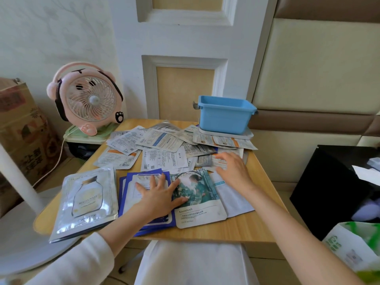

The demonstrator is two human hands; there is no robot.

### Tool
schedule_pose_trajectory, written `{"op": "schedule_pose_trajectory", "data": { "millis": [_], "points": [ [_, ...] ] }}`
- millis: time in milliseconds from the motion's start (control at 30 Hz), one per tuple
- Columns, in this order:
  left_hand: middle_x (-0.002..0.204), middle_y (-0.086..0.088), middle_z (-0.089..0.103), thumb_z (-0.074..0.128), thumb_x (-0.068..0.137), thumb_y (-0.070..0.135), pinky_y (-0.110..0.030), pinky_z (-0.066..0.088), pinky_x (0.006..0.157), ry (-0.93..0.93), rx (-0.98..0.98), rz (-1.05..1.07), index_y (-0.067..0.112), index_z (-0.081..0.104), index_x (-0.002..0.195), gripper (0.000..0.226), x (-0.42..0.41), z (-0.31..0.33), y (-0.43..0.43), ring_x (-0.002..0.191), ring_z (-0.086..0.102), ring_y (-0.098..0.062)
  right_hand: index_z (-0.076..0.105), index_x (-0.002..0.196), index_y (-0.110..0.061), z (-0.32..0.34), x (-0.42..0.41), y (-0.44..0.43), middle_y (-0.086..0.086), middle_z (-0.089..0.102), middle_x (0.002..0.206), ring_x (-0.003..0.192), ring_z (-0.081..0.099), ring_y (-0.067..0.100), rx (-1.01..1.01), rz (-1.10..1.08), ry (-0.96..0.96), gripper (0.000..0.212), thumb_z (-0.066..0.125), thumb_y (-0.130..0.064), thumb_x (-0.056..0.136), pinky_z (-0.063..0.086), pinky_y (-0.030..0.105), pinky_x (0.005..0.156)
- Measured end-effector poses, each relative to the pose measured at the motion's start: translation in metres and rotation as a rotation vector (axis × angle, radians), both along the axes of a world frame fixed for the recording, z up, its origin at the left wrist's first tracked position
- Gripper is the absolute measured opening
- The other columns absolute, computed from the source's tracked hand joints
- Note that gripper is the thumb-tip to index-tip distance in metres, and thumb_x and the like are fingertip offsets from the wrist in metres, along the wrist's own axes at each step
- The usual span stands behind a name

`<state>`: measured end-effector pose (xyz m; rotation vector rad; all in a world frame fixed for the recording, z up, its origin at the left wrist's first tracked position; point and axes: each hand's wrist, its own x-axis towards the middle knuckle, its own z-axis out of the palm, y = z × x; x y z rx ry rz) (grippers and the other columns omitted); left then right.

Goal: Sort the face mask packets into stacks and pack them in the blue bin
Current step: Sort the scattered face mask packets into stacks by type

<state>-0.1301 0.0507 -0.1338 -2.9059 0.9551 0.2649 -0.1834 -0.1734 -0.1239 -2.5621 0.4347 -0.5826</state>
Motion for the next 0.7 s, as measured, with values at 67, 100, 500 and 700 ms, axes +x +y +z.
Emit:
{"op": "schedule_pose_trajectory", "data": {
  "millis": [67, 100, 500, 700],
  "points": [
    [0.157, -0.006, -0.002, 0.025, 0.086, 0.069, -0.073, 0.008, 0.103, 0.004, -0.003, -0.001, 0.037, 0.003, 0.148, 0.073, 0.001, 0.0, 0.0, 0.143, -0.004, -0.038, 0.06, 0.117, -0.014, 0.001, 0.009, 0.015, 0.005, 0.059, 0.12, 0.111, 0.054, 0.017, 0.124, 0.092, -0.037, 0.029, 0.06, -0.011, 0.088, 0.044, 0.025, 0.094],
    [0.157, -0.006, -0.001, 0.025, 0.086, 0.07, -0.073, 0.008, 0.103, 0.004, -0.003, -0.002, 0.038, 0.003, 0.148, 0.073, 0.001, 0.0, 0.0, 0.143, -0.003, -0.038, 0.06, 0.116, -0.012, 0.003, 0.013, 0.023, 0.005, 0.06, 0.119, 0.106, 0.056, 0.014, 0.196, 0.127, -0.051, 0.028, 0.058, -0.009, 0.089, 0.044, 0.02, 0.089],
    [0.156, -0.007, 0.004, 0.024, 0.088, 0.068, -0.072, 0.008, 0.103, -0.054, -0.012, -0.011, 0.036, 0.008, 0.148, 0.07, -0.003, -0.005, 0.001, 0.143, 0.0, -0.035, 0.047, 0.128, 0.003, 0.013, 0.101, 0.066, 0.015, 0.059, 0.102, 0.06, 0.054, 0.017, 1.025, -0.157, 0.176, 0.056, 0.071, -0.006, 0.079, 0.046, 0.026, 0.047],
    [0.155, -0.008, 0.008, 0.031, 0.087, 0.068, -0.072, 0.011, 0.103, -0.006, -0.023, -0.017, 0.036, 0.013, 0.146, 0.07, -0.001, 0.001, 0.0, 0.142, 0.003, -0.036, 0.036, 0.138, -0.004, 0.007, 0.11, 0.074, 0.015, 0.058, 0.126, 0.108, 0.06, 0.03, 0.611, -0.23, 0.33, 0.073, 0.074, -0.015, 0.076, 0.054, 0.043, 0.087]
  ]
}}
